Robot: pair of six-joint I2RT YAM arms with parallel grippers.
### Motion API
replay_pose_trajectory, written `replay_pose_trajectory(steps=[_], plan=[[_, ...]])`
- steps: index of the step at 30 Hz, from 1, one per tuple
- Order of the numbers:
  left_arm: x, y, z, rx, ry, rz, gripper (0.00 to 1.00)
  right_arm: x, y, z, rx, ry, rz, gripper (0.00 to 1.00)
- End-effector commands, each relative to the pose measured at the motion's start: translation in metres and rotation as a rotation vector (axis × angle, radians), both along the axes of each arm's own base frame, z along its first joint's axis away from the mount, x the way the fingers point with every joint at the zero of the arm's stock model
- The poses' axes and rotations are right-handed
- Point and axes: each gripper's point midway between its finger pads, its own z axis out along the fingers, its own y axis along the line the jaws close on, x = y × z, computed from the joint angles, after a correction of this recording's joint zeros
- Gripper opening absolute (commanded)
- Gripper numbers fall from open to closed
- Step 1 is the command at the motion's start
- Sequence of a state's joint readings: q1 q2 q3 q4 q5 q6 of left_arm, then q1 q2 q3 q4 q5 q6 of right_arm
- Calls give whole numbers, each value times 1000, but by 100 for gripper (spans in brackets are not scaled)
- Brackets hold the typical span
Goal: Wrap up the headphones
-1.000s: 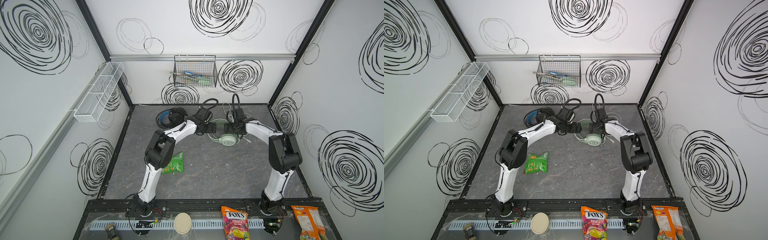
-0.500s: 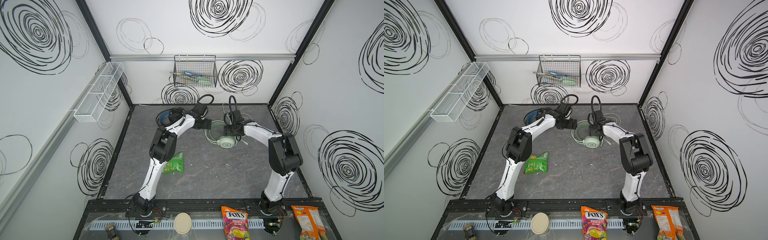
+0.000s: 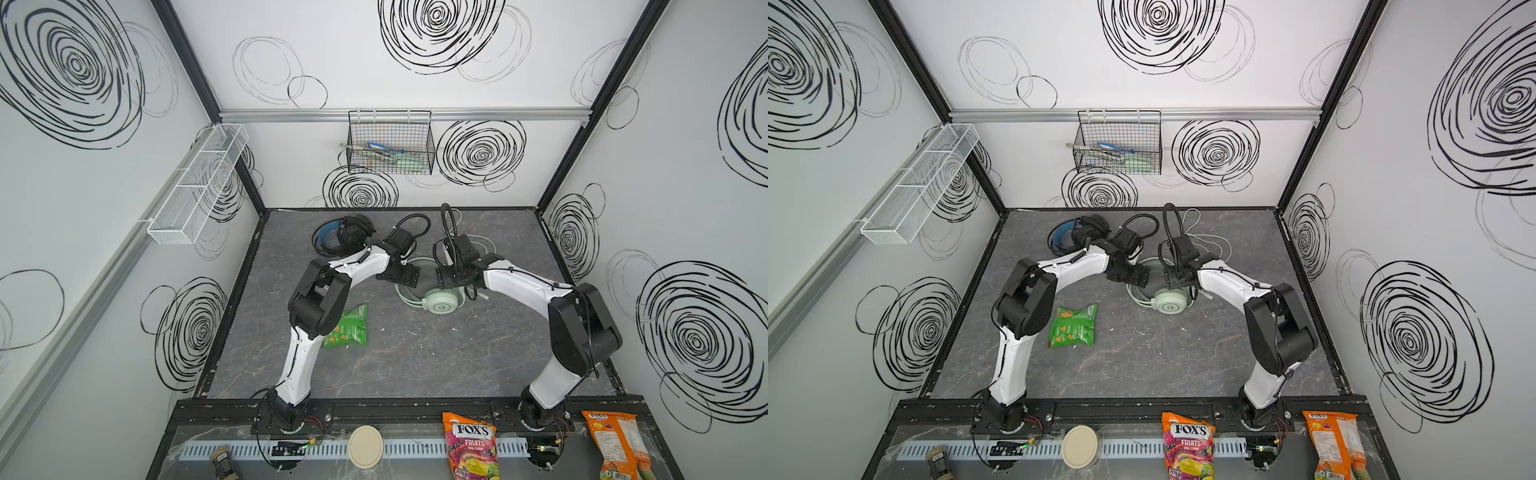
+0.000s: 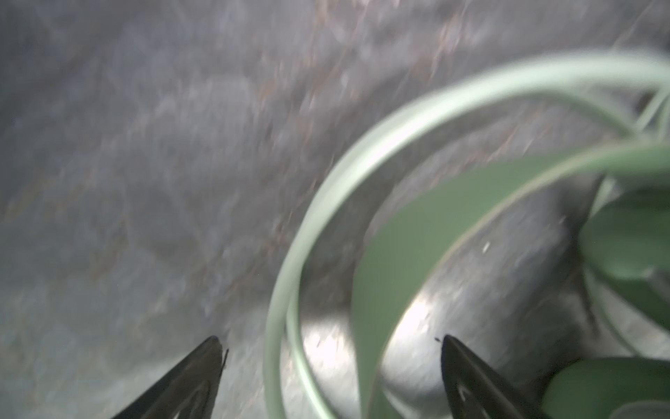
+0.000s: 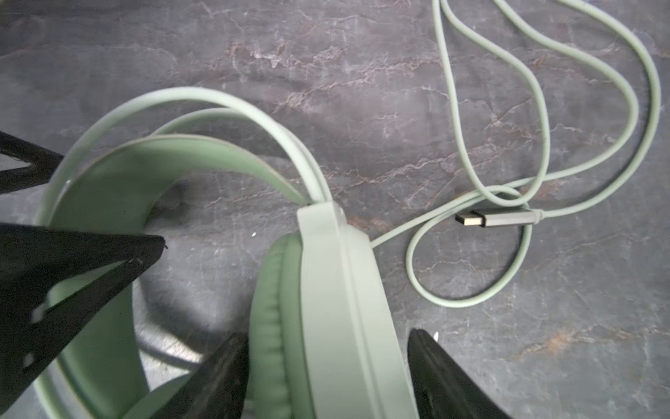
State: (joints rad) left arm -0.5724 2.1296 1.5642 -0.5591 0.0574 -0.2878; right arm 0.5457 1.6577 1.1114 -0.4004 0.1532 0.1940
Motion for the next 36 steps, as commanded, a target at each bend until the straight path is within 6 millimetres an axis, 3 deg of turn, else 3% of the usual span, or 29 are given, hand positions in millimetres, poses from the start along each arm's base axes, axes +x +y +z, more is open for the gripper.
replay_pose_trajectory(steps=[1,2,6,13,18,21,24,31,36], plan=[[-8,10,11,12,-52,6,98,-23,12,4,14,19,39,73],[-12,13,10,9,-54,10,100,-28,16,4,19,25,46,74],[-22,20,9,2,-69,25,92,-33,23,5,23,24,62,79],[-29,18,13,-27,-58,49,81,-21,18,16,53,26,23,91],[-65,23,11,-34,-31,70,81,-13,17,32,66,10,10,94],[-78,24,16,-87,-21,111,92,-10,16,39,82,2,-3,95],[-68,25,23,-80,-41,109,100,-11,18,48,100,-1,-4,95],[-28,32,19,-25,-45,100,99,-4,12,93,110,-83,-21,96],[-40,36,-1,80,-12,59,92,-5,3,124,137,-163,-43,97]])
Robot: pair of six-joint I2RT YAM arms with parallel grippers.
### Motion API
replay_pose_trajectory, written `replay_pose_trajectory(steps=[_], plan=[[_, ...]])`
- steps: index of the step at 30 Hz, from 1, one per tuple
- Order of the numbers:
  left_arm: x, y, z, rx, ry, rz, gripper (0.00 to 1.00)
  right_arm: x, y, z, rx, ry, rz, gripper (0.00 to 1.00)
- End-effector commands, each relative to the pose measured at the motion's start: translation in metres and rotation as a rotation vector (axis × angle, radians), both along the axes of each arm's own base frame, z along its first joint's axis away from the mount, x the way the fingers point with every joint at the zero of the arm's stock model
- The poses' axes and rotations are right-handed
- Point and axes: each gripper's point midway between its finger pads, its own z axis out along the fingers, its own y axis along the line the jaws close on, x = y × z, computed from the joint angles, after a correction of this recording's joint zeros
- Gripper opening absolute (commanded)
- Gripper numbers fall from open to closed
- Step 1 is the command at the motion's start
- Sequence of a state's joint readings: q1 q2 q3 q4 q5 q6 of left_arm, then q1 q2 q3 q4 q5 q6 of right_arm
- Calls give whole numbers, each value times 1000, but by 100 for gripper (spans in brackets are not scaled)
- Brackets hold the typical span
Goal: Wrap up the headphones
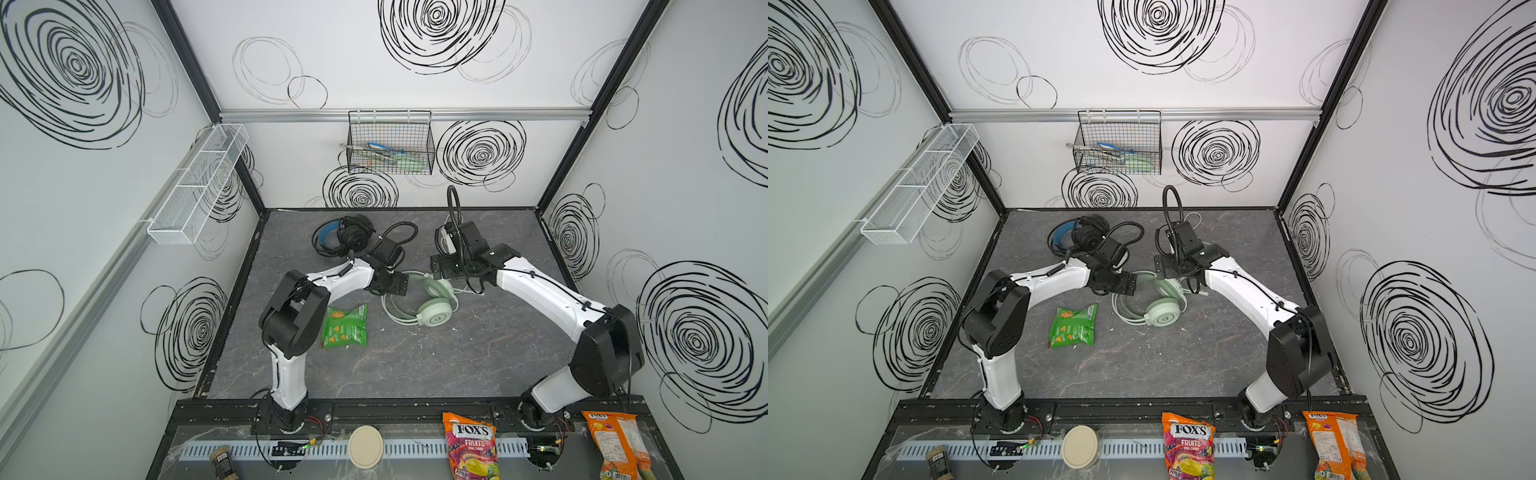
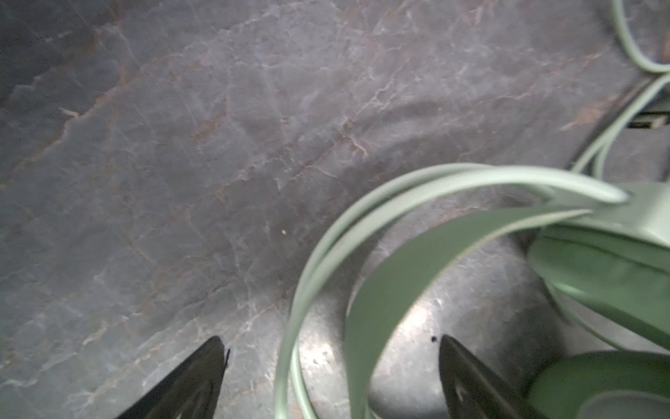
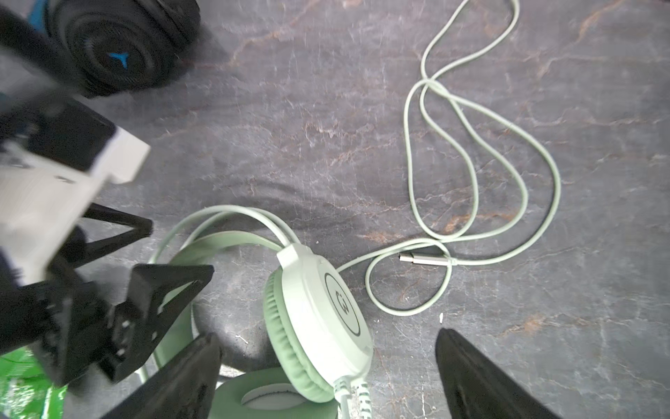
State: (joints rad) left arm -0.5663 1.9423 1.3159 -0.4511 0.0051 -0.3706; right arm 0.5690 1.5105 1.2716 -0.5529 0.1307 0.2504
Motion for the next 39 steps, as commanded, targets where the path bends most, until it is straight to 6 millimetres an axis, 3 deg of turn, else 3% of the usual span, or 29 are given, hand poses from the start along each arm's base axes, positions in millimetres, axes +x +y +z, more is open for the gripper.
replay_pose_trajectory(steps=[1,5,10,16,20,27,30,33,39], plan=[[-21,7,-17,106,46,-44,92,-2,-13,33,21,-78,-40,97],[-37,7,-33,113,63,-17,83,-8,-14,56,58,-204,7,97],[-33,-3,-44,129,56,-11,65,-13,-18,66,48,-234,15,97],[-29,-4,-36,119,30,-5,44,-25,-26,85,68,-295,3,97],[-21,0,-16,97,-17,15,28,-32,-33,92,65,-323,1,97],[3,-4,57,5,-199,-4,0,-43,-40,113,88,-398,33,97],[10,-9,93,-28,-283,-36,0,-54,-39,114,152,-416,76,97],[14,-4,124,-13,-341,-49,0,-71,-35,127,239,-480,136,97],[11,15,214,-20,-533,-50,0,-113,-35,181,397,-716,260,97]])
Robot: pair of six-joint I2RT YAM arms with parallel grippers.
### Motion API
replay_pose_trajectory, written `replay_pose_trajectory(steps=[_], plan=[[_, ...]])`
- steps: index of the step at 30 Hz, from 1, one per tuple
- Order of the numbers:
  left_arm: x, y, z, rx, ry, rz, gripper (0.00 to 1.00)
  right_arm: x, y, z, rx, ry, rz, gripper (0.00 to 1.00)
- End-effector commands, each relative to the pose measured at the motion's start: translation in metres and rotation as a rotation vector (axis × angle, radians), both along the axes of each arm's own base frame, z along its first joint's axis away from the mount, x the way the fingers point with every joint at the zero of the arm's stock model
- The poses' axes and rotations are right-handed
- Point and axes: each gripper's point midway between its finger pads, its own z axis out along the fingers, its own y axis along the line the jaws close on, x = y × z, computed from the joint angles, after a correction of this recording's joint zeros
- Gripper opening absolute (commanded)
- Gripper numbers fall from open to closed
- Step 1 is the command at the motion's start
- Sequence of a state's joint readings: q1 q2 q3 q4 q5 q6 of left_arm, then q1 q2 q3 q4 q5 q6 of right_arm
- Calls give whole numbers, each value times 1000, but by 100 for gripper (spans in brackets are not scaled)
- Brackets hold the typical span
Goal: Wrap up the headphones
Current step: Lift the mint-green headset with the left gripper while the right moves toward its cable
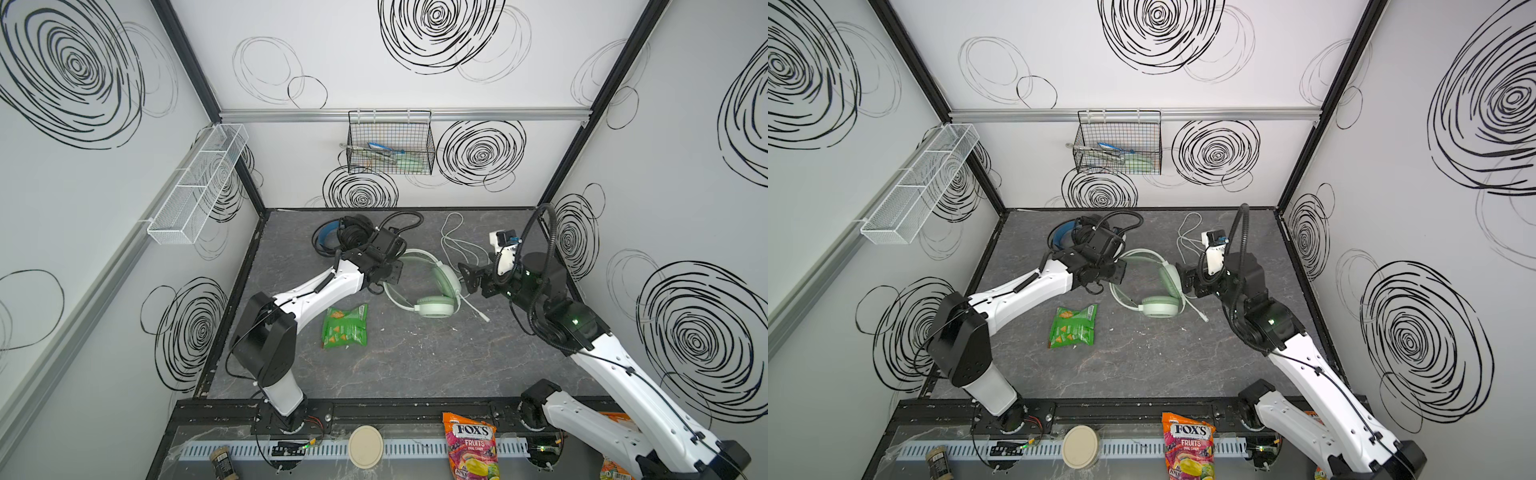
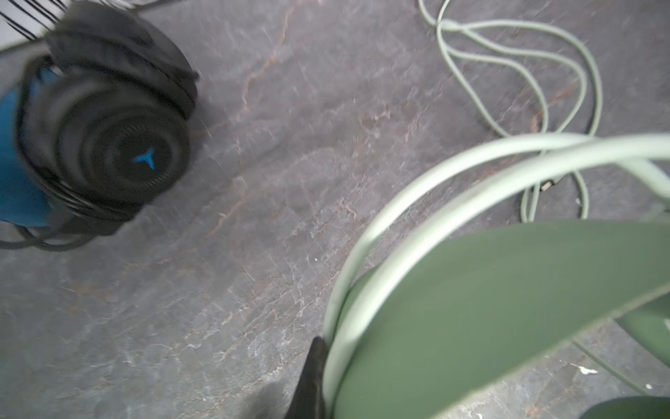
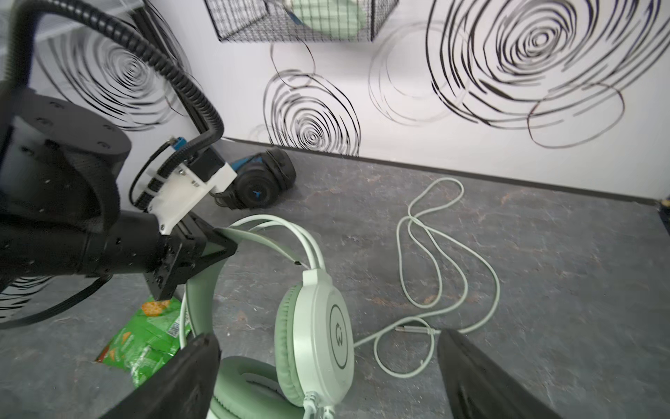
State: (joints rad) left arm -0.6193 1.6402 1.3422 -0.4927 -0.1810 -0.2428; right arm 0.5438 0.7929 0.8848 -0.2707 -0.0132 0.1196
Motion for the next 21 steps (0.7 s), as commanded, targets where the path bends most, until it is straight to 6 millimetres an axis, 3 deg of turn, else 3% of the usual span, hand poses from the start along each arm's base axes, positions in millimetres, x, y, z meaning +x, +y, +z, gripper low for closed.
replay_pose_trajectory(steps=[1,4,8,13,18,21], plan=[[4,15,95,-62,-216,7,0,-24,3,61,119,-230,92,97],[-3,44,136,-105,-289,55,0,-39,-3,79,155,-286,112,97],[-14,78,181,-208,-365,106,0,-42,-16,85,191,-275,60,97],[-28,88,227,-332,-397,94,0,-25,-31,65,160,-210,-28,97],[-41,89,270,-402,-421,97,0,-30,-10,46,218,-219,133,97],[-46,88,288,-442,-412,101,0,-43,8,44,248,-241,261,97]])
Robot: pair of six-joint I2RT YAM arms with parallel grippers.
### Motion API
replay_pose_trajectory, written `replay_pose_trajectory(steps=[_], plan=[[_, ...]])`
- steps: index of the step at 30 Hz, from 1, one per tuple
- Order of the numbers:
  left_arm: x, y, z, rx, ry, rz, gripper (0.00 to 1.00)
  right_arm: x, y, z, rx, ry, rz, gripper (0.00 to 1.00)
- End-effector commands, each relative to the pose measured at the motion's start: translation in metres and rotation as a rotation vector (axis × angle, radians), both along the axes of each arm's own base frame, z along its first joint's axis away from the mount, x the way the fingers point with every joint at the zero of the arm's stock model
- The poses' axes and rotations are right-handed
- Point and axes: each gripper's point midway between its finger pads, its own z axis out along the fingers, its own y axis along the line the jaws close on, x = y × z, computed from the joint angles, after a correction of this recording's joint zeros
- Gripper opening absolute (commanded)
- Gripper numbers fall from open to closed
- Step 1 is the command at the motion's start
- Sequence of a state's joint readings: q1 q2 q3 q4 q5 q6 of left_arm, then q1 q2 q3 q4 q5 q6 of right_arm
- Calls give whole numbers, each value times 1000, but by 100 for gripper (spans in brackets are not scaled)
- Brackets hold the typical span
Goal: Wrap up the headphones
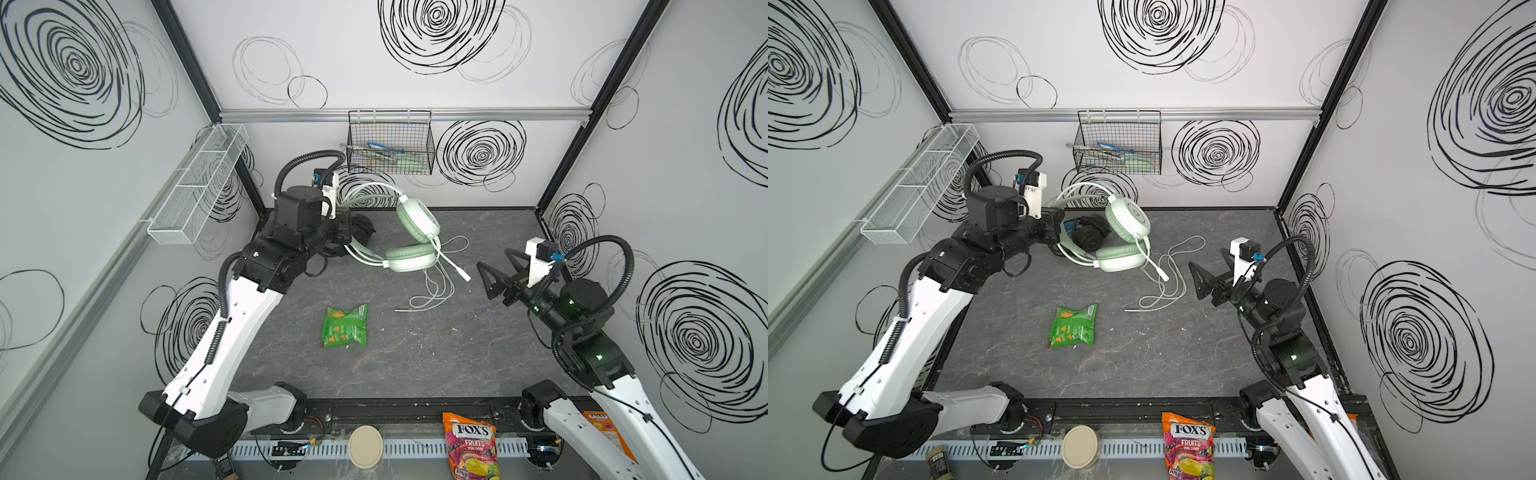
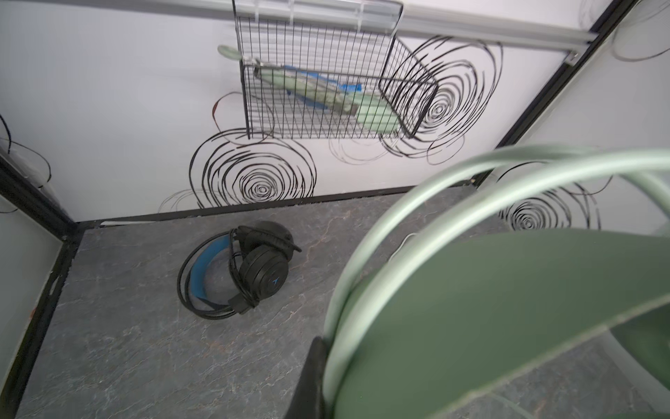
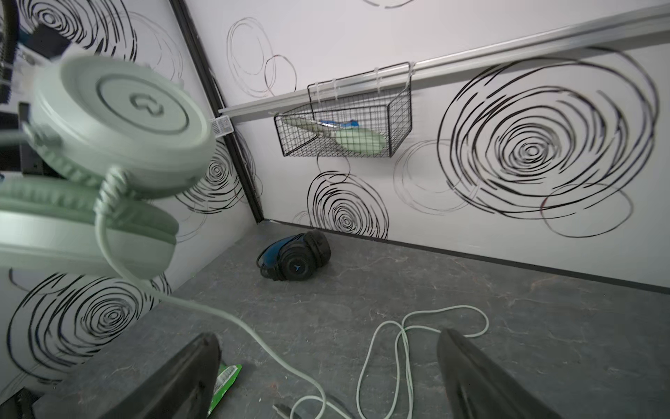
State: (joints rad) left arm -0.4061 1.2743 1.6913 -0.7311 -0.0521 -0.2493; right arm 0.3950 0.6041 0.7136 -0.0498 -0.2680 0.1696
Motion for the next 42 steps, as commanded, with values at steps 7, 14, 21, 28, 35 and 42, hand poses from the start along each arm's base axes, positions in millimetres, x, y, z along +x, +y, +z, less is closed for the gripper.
replay_pose_trajectory(steps=[7,14,21,28,35,42], plan=[[-21,-25,62,-206,-33,-70,0,-29,55,6,-24,-107,304,97],[-29,-35,78,-270,-31,-112,0,-13,75,-14,-40,-98,321,98],[-35,-39,97,-291,-62,-152,0,8,69,-27,-17,-97,236,99],[-39,-42,115,-345,-90,-179,0,11,75,-46,-23,-67,253,97],[-39,-31,122,-376,-119,-154,0,21,79,-59,-39,-9,237,40],[-27,2,108,-387,-134,-65,0,20,42,-43,-171,-44,58,0]])
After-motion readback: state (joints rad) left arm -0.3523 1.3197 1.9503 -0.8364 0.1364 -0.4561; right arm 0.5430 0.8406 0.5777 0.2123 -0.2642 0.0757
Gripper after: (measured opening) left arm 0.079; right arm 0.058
